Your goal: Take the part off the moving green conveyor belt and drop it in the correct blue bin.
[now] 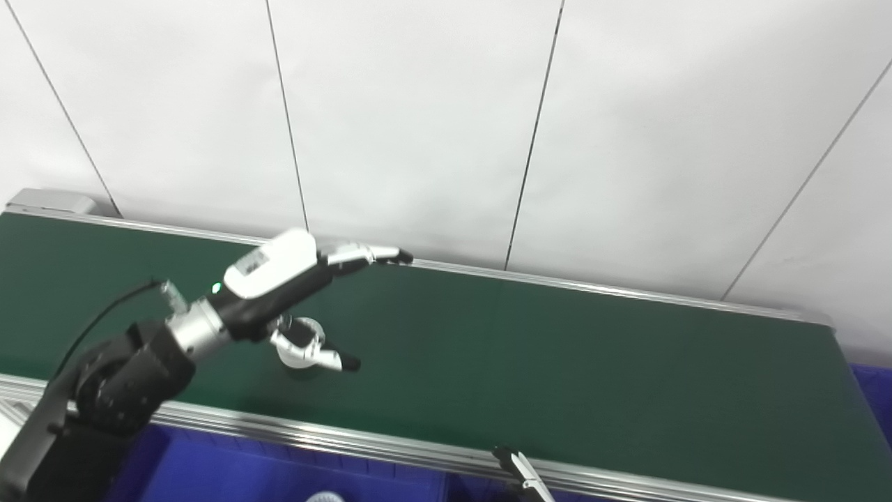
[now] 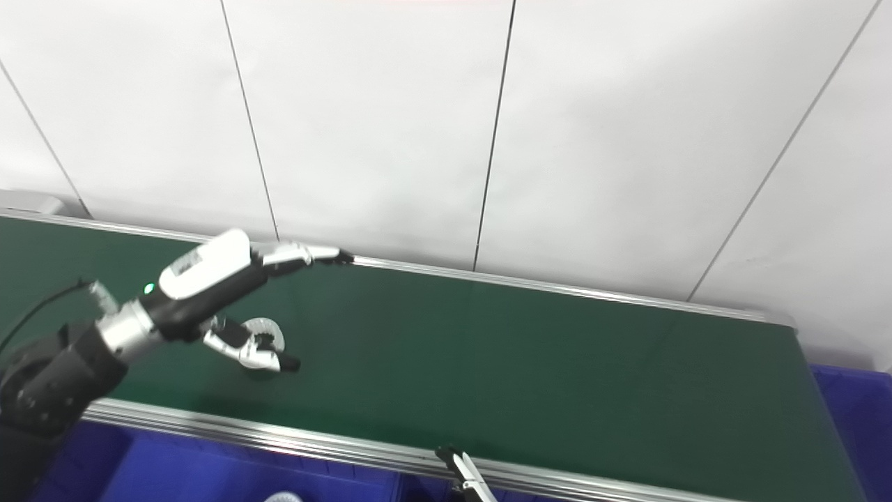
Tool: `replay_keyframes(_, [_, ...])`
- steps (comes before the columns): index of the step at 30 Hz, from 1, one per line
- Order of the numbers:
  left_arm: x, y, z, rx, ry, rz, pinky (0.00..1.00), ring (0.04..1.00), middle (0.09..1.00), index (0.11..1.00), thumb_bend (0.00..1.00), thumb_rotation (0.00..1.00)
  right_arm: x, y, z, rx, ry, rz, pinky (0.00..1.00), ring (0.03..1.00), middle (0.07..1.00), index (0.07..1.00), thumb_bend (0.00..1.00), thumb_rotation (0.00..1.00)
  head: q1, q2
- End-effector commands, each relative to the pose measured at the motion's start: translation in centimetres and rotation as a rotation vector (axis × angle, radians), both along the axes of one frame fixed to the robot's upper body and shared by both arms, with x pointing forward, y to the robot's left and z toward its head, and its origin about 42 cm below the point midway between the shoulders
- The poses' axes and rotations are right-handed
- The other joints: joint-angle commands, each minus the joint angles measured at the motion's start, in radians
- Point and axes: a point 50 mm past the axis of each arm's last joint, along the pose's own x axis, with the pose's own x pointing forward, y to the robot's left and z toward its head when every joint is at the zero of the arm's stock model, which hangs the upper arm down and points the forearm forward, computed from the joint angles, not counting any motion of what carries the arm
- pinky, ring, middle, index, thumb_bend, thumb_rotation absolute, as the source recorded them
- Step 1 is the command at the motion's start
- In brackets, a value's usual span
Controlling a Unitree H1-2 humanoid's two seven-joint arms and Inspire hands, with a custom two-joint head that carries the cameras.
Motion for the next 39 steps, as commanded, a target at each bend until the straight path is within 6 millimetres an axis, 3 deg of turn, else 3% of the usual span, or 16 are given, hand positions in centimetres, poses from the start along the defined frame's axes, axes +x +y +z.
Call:
replay_keyframes(1, [2.0,0.8,2.2,0.070,-0.039,0.029,0.76,0.837,0.864,0.871,0.84,0.14,0.2,0.1,1.7,0.047,-0.089,0.021,0.86,0.940,0.982,0.957,0.34,0.81,0.000,0.003])
replay_keyframes(10, [5.1,0.1,2.5,0.255,-0.043,0.079,0.76,0.827,0.857,0.882,0.98,0.20,-0.1,-0.2,1.9,0.040,-0.089,0.025,0.85,0.935,0.985,0.960,0.33,0.78,-0.003,0.009])
replay_keyframes(19, [6.2,-2.5,-3.2,0.390,-0.070,0.096,0.79,0.841,0.864,0.885,1.00,0.12,-0.4,-0.5,2.2,0.038,-0.090,0.017,0.86,0.942,0.985,0.959,0.34,0.79,-0.013,0.017])
replay_keyframes(26, [6.6,-3.3,-7.8,0.437,-0.042,0.128,0.81,0.856,0.866,0.888,1.00,0.15,-0.7,-1.0,2.3,0.023,-0.097,0.003,0.87,0.951,0.986,0.957,0.34,0.83,-0.022,0.029])
replay_keyframes(39, [7.1,-4.6,-12.4,0.424,-0.061,0.301,0.75,0.847,0.884,0.886,1.00,0.19,-0.8,-1.7,2.9,0.027,-0.104,-0.023,0.87,0.950,0.984,0.954,0.34,0.83,-0.026,0.048])
